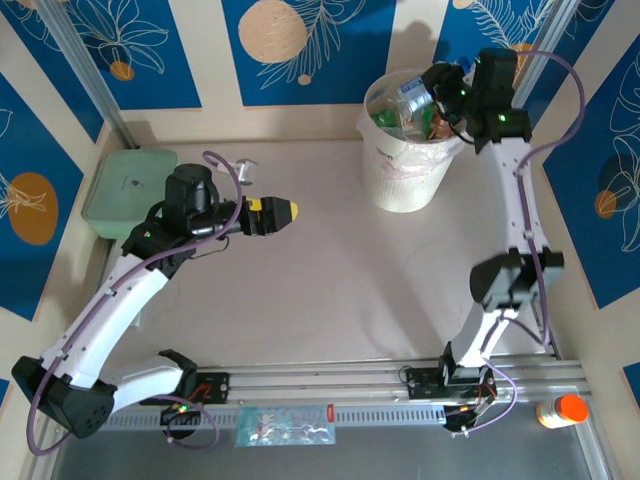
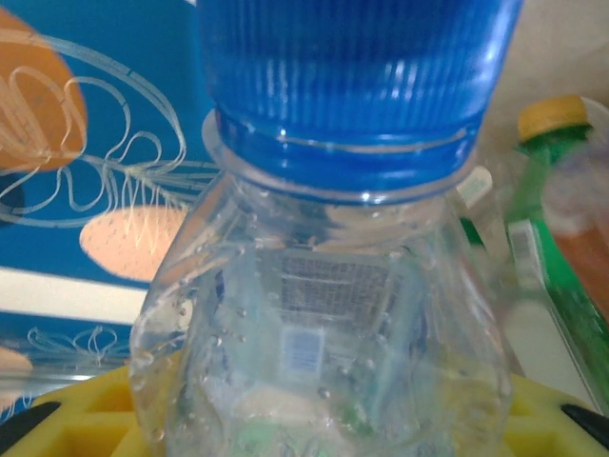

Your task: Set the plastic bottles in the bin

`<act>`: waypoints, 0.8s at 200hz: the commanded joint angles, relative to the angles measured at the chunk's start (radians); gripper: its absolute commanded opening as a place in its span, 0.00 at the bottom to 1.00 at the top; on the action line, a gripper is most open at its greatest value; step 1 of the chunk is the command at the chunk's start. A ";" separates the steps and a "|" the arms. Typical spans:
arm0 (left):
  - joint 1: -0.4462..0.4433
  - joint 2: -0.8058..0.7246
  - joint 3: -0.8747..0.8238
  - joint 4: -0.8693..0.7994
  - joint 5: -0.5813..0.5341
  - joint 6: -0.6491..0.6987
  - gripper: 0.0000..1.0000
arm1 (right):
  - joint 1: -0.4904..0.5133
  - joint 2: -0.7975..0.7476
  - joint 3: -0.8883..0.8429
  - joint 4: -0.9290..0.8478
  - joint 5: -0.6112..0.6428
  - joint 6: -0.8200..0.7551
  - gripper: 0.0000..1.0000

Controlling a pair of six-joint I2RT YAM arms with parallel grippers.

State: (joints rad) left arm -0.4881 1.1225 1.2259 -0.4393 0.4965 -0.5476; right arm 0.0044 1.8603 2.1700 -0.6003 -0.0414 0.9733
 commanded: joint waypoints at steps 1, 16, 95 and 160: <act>0.009 0.016 0.035 -0.016 -0.006 0.018 0.96 | -0.017 0.144 0.178 -0.088 -0.041 0.066 0.47; 0.011 0.022 0.040 -0.021 -0.007 0.025 0.95 | -0.017 0.253 0.329 -0.138 -0.036 0.084 0.47; 0.016 0.058 0.059 -0.010 0.006 0.032 0.95 | 0.009 0.460 0.529 -0.182 0.010 0.165 0.52; 0.017 0.069 0.076 -0.015 0.007 0.038 0.96 | 0.000 0.473 0.512 -0.192 -0.017 0.163 0.70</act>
State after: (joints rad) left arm -0.4873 1.1858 1.2617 -0.4545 0.4965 -0.5400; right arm 0.0128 2.3085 2.6816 -0.7525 -0.0456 1.1275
